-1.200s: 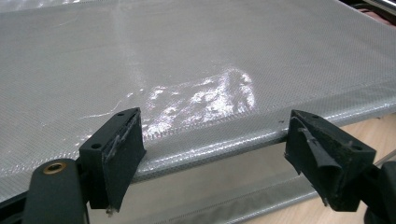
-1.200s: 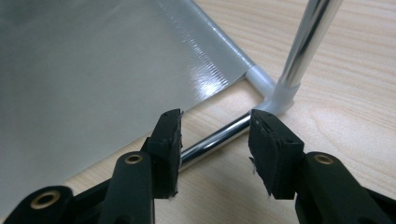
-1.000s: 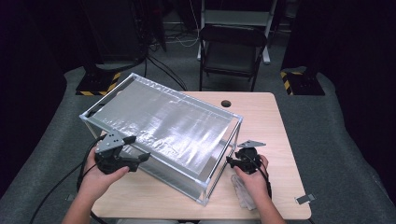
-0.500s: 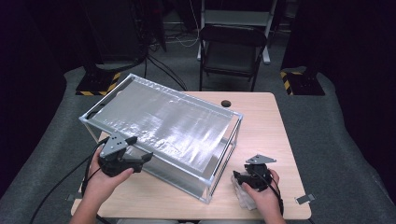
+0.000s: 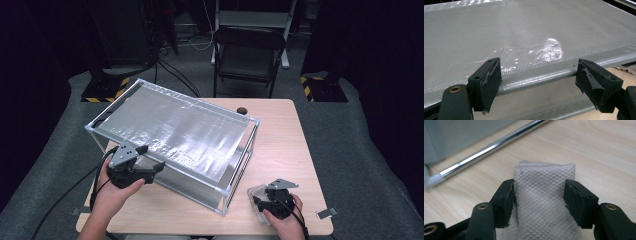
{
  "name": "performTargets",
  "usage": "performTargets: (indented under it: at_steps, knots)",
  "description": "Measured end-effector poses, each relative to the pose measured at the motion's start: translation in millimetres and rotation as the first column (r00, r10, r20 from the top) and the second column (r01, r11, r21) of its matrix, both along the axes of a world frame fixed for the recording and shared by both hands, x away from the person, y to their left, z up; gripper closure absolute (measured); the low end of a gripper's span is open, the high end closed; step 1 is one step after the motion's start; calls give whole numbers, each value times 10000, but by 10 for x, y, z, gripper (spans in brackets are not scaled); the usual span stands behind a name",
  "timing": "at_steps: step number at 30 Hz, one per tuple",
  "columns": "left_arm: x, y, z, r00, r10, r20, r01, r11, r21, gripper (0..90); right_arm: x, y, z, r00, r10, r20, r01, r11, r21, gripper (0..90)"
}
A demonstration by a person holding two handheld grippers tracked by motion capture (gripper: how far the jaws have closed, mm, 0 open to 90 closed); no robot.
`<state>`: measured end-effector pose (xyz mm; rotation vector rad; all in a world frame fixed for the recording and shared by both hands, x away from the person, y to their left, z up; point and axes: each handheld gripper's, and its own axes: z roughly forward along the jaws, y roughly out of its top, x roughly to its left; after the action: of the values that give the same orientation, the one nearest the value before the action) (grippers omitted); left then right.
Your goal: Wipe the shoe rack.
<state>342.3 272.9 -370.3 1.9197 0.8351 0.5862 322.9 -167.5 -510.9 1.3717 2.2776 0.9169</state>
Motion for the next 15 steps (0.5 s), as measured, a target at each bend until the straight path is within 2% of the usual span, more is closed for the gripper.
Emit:
performTargets:
  at_steps: [2,3,6,9,10,13,15]
  knots:
    - [-9,-10,5,10000,10,-42,-10,10000,45,209,-12,42,-32,9986,71,523,-48,9990,-444,497]
    - [-15,-27,0,10000,35,-1,-35,10000,-12,209,2,55,-34,9980,126,615,-102,9992,-394,597]
    - [-42,-90,-2,9997,-188,-122,188,9998,6,210,74,48,-14,9983,324,485,-317,9994,-135,726]
    - [-58,-181,-18,9969,-694,-358,682,9971,-327,221,160,52,25,9982,601,67,-603,9968,526,832]
    - [-70,-218,-18,9965,-762,-344,756,9969,-210,226,177,65,54,9976,677,165,-685,9962,541,839]
    - [-94,-292,-18,9968,-756,-250,758,9971,90,229,171,129,191,9942,666,845,-727,9949,701,848]
    - [-99,-316,-22,9971,-740,-193,742,9972,123,230,150,151,315,9903,669,1221,-816,9894,1202,848]
